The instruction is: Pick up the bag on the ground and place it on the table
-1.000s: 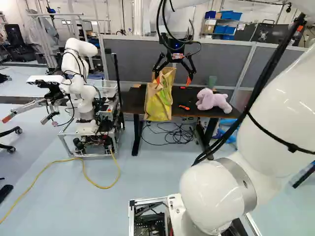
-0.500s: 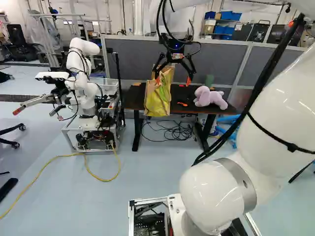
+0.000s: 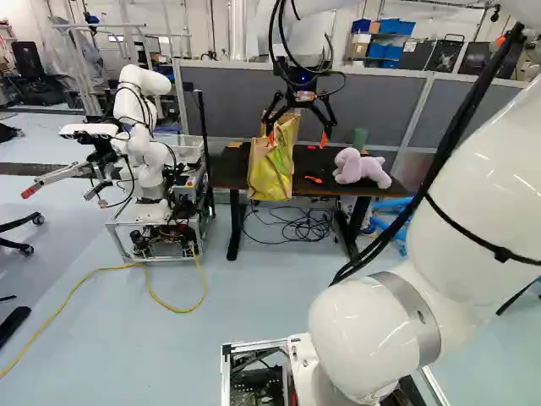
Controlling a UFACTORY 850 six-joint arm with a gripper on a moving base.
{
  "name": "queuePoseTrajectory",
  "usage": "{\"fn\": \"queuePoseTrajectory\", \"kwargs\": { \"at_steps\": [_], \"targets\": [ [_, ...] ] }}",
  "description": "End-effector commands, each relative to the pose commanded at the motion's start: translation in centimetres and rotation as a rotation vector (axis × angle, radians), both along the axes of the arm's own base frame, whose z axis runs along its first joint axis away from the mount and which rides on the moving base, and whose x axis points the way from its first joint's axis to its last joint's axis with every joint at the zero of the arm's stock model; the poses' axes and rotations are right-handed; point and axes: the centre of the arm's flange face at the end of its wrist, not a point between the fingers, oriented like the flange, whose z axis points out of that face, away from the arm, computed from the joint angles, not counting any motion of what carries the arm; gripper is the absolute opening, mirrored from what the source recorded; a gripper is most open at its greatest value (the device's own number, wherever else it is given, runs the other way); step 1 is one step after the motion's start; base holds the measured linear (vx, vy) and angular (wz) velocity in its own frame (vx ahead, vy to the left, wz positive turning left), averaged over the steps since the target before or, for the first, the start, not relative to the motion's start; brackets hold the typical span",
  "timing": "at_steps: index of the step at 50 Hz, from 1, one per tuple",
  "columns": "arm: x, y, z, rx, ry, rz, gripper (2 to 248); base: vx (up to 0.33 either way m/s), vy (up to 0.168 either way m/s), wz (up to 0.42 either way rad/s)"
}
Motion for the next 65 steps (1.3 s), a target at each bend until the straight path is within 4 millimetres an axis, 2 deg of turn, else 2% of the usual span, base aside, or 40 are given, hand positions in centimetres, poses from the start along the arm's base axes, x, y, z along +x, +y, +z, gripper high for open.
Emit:
{"fn": "queuePoseTrajectory", "kwargs": {
  "at_steps": [33,65],
  "targets": [
    [0.1,-0.1,-0.8,0.005,-0.021,0.009,247,0.0,0.0,0.0],
    [0.1,-0.4,-3.7,0.023,-0.102,0.043,247,0.0,0.0,0.0]
  ]
}}
